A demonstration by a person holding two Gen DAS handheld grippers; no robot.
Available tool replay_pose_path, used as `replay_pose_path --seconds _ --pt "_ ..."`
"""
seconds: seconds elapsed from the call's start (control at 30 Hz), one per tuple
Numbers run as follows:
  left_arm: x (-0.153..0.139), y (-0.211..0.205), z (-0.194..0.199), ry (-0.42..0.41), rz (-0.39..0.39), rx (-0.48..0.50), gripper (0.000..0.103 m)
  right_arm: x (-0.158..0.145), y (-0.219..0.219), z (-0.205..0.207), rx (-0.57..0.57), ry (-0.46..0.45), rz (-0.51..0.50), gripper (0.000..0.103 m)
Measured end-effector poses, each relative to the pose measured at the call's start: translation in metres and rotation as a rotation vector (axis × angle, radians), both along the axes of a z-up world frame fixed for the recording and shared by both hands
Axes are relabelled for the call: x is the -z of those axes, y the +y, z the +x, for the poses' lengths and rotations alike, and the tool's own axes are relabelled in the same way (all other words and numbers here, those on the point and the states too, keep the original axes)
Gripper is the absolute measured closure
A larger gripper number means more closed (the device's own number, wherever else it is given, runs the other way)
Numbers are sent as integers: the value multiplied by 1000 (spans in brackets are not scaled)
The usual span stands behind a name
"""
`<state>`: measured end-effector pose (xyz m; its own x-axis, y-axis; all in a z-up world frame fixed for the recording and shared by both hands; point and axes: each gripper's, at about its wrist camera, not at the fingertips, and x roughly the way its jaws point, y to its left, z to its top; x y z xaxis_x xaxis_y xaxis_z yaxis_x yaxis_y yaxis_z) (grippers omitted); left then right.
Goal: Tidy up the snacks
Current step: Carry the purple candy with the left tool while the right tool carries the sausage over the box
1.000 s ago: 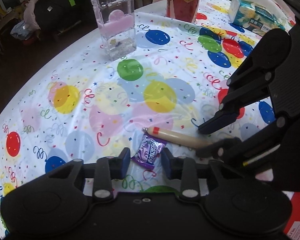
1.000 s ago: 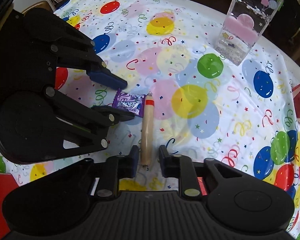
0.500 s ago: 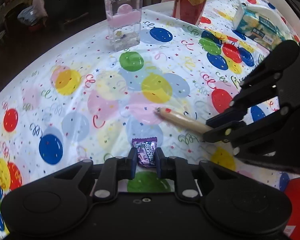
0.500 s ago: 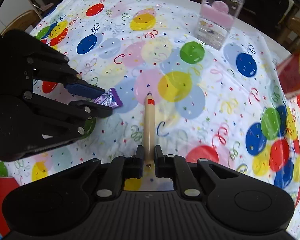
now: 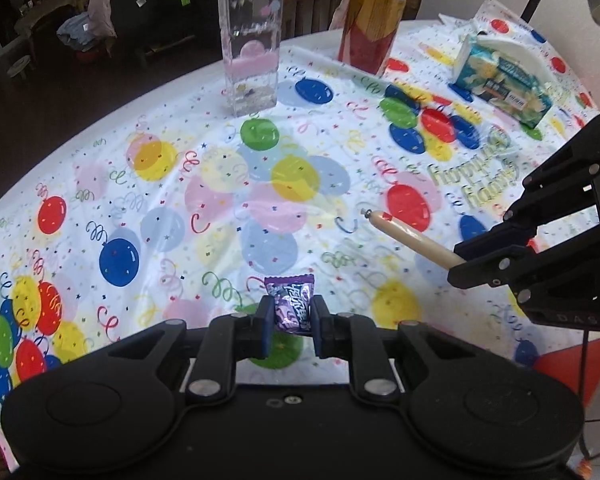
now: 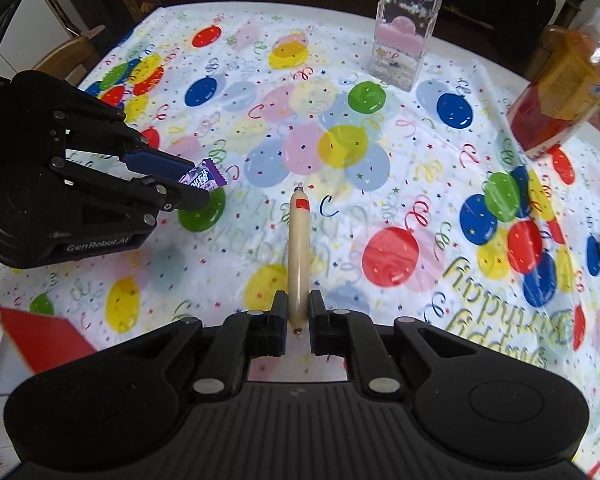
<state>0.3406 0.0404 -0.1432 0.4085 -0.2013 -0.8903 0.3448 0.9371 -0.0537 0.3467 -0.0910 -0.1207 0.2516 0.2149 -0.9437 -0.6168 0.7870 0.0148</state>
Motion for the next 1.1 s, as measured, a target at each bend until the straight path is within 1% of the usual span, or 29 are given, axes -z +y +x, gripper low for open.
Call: replay_pose_path --seconds 0.17,0.37,0.57,0.73,0.9,1.1 --pt "-21 -3 -21 -19 -16 -16 87 -22 -8 -24 13 -28 15 93" --pt "-45 -6 -46 -43 -15 -39 87 -47 -17 -55 22 -66 32 93" --pt "-67 -11 -76 -67 -26 -45 87 -68 -26 -89 29 -81 57 93" --pt "-78 -15 -103 -67 -37 -58 87 -79 -32 -118 32 -90 70 93" --pt "-88 -20 -130 -85 -50 -38 87 -87 -35 -146 30 -106 81 93" --pt "-90 -23 -158 -80 -65 -21 87 -90 -40 -172 34 -98 101 93"
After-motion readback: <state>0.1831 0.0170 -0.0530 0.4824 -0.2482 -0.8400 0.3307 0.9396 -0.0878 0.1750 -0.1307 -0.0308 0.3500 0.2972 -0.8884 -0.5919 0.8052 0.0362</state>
